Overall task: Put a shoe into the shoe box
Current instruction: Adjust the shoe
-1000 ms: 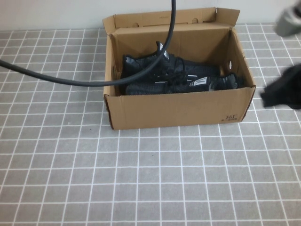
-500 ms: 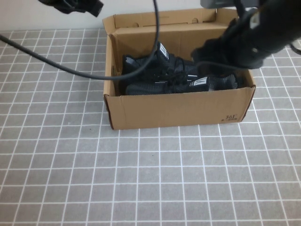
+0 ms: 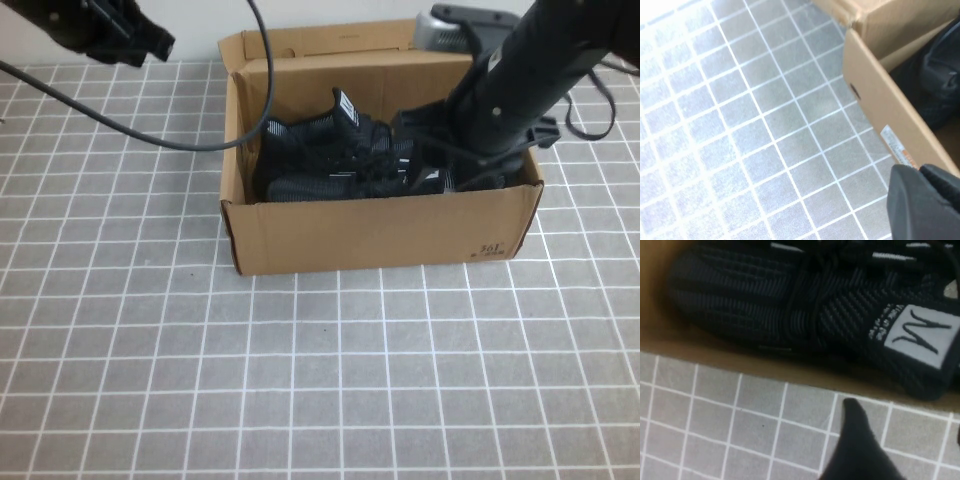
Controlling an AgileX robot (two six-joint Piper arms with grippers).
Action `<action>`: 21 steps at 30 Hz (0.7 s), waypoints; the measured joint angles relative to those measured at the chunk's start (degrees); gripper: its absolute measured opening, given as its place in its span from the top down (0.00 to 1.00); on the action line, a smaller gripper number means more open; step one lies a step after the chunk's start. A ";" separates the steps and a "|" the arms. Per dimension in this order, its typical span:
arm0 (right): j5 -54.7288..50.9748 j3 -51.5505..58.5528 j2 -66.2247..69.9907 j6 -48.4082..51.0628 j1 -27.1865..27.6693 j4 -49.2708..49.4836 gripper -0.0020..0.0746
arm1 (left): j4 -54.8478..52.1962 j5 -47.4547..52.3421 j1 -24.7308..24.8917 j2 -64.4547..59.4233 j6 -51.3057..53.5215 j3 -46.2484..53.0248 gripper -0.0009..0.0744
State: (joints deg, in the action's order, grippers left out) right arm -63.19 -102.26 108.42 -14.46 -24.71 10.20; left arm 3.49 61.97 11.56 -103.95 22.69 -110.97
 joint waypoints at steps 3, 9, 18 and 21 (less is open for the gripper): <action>0.00 -0.84 1.74 0.00 0.00 0.00 0.46 | 0.15 -0.10 -0.32 -1.55 0.09 0.05 0.99; 0.53 -1.45 3.20 0.00 1.34 0.85 0.45 | 0.37 -0.33 -0.32 -2.50 0.23 0.36 0.99; 3.35 -1.45 6.10 0.52 2.95 7.13 0.45 | 0.50 -0.44 -0.32 -2.50 1.16 0.36 0.99; 3.62 -1.45 7.16 0.86 2.95 8.31 0.46 | 1.06 -0.44 -0.32 -2.50 1.69 0.36 0.99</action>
State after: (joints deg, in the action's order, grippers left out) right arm -59.56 -103.71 115.57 -13.60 -21.76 18.51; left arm 4.55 61.53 11.24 -106.45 24.38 -110.61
